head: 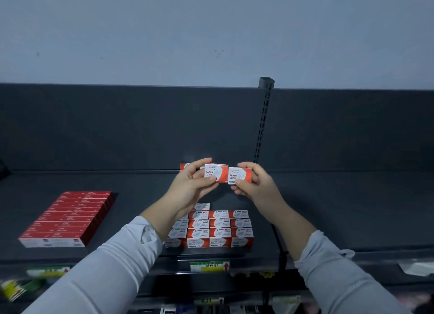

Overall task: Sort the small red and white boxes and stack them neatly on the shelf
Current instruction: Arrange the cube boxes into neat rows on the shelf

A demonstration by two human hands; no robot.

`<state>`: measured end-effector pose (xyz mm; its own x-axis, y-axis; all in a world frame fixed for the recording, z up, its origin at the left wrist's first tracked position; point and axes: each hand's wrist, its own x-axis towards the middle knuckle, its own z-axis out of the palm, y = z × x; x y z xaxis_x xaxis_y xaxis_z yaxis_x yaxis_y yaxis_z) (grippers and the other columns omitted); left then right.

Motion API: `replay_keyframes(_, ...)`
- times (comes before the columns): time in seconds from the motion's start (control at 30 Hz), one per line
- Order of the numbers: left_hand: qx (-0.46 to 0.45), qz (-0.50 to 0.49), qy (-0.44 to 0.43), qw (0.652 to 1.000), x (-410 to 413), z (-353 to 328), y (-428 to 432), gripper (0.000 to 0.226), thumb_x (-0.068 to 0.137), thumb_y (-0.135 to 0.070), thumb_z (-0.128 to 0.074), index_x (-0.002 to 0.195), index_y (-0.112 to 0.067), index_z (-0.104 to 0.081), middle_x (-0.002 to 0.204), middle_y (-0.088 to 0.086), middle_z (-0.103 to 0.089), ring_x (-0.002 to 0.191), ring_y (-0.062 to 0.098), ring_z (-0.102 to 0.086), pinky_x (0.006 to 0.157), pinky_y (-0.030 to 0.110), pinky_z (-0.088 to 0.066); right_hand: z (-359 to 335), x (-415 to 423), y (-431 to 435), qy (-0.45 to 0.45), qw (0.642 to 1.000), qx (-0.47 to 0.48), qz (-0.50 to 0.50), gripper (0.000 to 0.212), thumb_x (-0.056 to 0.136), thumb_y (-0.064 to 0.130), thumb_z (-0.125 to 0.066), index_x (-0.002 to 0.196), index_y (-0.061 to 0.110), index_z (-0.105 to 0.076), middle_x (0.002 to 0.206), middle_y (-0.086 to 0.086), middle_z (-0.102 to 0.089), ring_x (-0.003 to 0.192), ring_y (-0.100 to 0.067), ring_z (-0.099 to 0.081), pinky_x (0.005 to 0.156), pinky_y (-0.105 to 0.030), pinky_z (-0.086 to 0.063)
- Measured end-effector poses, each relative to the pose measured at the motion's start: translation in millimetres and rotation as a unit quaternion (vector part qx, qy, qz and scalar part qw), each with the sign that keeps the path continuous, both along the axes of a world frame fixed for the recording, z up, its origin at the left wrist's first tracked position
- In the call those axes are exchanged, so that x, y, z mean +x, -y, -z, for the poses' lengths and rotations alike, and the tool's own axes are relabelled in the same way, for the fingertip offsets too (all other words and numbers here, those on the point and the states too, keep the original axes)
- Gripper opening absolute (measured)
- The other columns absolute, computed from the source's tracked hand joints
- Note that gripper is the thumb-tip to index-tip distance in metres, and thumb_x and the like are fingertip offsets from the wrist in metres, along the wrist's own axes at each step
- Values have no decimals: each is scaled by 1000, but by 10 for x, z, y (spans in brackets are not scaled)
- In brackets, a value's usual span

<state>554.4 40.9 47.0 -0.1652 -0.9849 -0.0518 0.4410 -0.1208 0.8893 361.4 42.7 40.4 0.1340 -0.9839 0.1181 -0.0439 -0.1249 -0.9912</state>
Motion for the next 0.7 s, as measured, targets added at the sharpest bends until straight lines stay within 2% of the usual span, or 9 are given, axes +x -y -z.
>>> replay_keyframes(0.1,18,-3,-34,999,12,-15,-39,33,94,1,-54,125,-9,-59,117,18,-68,109,27,-67,85,32,-59,-16,6,-9,67,997,35,-10,27,97,5,-54,120,19,-60,110,-6,-69,104,-18,-69,86,-31,-57)
replay_keyframes(0.17,23,-5,-45,999,17,-21,-55,30,97,-2,-51,125,-9,-60,120,19,-67,111,29,-66,86,33,-58,-37,6,-16,79,996,37,-14,28,98,4,-51,122,16,-61,112,-7,-68,106,-17,-67,84,-29,-57)
replay_keyframes(0.3,24,-9,-48,998,22,-22,-78,29,98,-4,-49,125,-9,-60,121,19,-66,113,29,-65,86,34,-58,-42,9,-26,96,994,40,-23,27,100,9,-50,122,18,-62,115,-9,-68,110,-20,-66,89,-34,-57)
replay_keyframes(0.57,14,-2,21,1000,51,15,-53,27,99,-7,-51,123,-15,-60,116,13,-69,109,25,-66,83,36,-58,-7,30,-8,92,994,53,-13,21,101,12,-49,121,13,-56,115,-9,-66,110,-20,-65,91,-37,-57)
replay_keyframes(0.7,3,7,76,997,80,80,-7,28,98,-11,-53,123,-21,-61,107,4,-72,107,17,-65,91,33,-51,-3,26,15,52,997,50,4,22,102,14,-47,122,18,-55,112,-6,-67,103,-21,-68,87,-39,-58)
